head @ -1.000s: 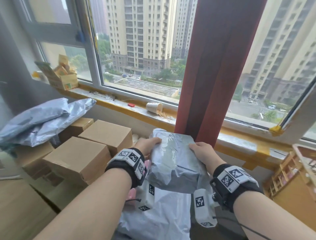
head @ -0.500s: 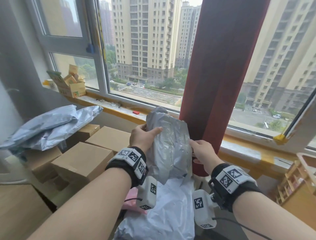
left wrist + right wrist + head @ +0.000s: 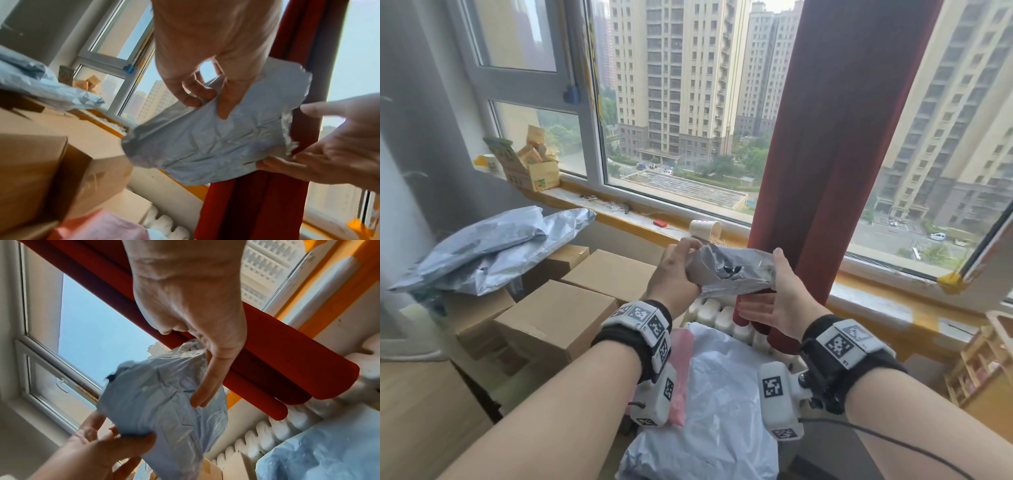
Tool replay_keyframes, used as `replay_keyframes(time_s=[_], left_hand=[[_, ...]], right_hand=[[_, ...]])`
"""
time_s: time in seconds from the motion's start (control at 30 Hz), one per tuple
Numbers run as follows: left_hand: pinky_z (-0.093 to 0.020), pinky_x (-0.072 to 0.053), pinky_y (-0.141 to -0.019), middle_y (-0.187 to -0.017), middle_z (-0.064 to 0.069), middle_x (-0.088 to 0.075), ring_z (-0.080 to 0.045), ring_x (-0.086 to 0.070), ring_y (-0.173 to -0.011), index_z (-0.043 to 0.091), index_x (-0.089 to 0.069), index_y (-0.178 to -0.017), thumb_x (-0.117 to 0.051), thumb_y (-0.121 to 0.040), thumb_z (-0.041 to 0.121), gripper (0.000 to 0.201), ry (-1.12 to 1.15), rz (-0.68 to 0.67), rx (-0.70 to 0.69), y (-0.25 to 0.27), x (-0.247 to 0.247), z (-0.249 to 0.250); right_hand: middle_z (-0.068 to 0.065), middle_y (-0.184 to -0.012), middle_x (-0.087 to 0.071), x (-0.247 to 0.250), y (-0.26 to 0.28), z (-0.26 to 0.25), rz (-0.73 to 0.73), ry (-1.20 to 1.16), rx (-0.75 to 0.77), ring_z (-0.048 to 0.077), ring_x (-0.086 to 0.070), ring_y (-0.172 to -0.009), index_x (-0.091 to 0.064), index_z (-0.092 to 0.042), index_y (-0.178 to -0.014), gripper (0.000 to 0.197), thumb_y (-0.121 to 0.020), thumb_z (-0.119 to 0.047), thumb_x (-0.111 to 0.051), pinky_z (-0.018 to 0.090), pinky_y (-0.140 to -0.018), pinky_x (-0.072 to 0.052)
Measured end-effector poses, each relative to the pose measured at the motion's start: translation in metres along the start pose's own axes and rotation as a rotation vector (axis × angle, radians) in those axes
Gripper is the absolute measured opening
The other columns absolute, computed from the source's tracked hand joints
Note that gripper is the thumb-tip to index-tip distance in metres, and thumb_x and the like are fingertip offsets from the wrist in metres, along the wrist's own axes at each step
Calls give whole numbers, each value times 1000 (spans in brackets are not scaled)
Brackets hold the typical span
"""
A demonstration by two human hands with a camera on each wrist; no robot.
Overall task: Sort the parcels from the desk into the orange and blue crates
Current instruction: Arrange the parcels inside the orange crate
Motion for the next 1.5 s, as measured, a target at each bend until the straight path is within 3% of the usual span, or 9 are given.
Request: replay_keyframes(time_s=[0.23, 0.43, 0.57, 0.8, 0.93, 1.13, 1.23, 1.37, 1.5], left_hand=[[-39, -55, -63, -110, 7, -46, -22, -59, -77, 45, -42, -107, -58, -75, -2, 60, -229, -49, -180, 6, -2, -7], [-38, -53, -74, -122, 6, -46, -21, -56, -93, 34, -49, -120, -57, -77, -6, 59, -332, -98, -302, 17, -2, -4], [-37, -52, -82, -126, 4, -42, -20, -53, -104, 32, -49, -124, -56, -77, -7, 61, -322, -176, -297, 18, -5, -17], [-38, -54, -82, -121, -1, -48, -16, -61, -87, 29, -53, -125, -49, -78, -3, 57, -109, -103, -61, 0, -1, -50], [-28, -46, -85, -122, -6, -50, -13, -54, -89, 18, -49, -125, -58, -91, 20, 35, -6, -56, 114, -10, 0, -61], [-45, -56, -84, -112, -6, -61, -24, -65, -96, 15, -47, -121, -53, -50, 89, 103, 321, -266, 459, -14, -15, -66], [-39, -58, -83, -110, -6, -69, -23, -69, -95, 14, -55, -122, -71, -70, 65, 75, 597, -458, 486, -6, -22, -50], [-37, -59, -81, -110, -8, -71, -23, -70, -96, 8, -57, -122, -80, -77, 23, 53, 794, -381, 457, -7, -26, -35], [-35, -57, -84, -114, -8, -66, -21, -67, -99, 10, -51, -119, -84, -70, 9, 59, 745, -302, 388, -15, -23, -25]], right_hand=[[20, -112, -69, -6, -7, 15, 30, -51, -50, 36, -72, -93, -54, -15, -126, 80, -73, -73, -68, 45, -80, -60], [19, -106, -70, -9, -9, 24, 123, -127, -83, 35, -72, -89, -58, -16, -111, 42, -81, -39, -75, 51, -82, -59], [15, -104, -61, -9, -6, 32, 187, -143, -48, 28, -64, -78, -53, -11, -103, 31, -84, -27, -73, 34, -53, -52], [12, -92, -64, -9, -5, 48, 245, -173, 3, 28, -61, -76, -60, -6, -106, 34, -74, -8, -69, 38, -69, -52], [11, -83, -59, -3, -2, 50, 295, -287, 27, 25, -57, -72, -59, -6, -100, 29, -73, 3, -63, 44, -79, -55], [9, -83, -62, -6, 9, 52, 223, -510, 92, 25, -59, -77, -58, -11, -91, 22, -79, 7, -57, 43, -90, -50], [11, -83, -65, -12, 13, 51, 115, -540, 114, 27, -61, -78, -59, -9, -91, 20, -83, 8, -54, 46, -97, -46], [12, -92, -69, -7, 9, 55, 71, -466, 137, 28, -65, -83, -62, -7, -101, 22, -83, 6, -61, 46, -86, -53], [15, -136, -54, 23, -6, 60, 194, -190, 122, 28, -55, -115, -33, -13, -148, 80, -82, -14, -77, 47, -98, -47]])
Point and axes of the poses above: each hand's wrist, its own y-axis away from the middle knuckle, its own x-axis out of the back of the hand, z = x × y, the point moved 2 cm from there along -y, towards the middle knuckle
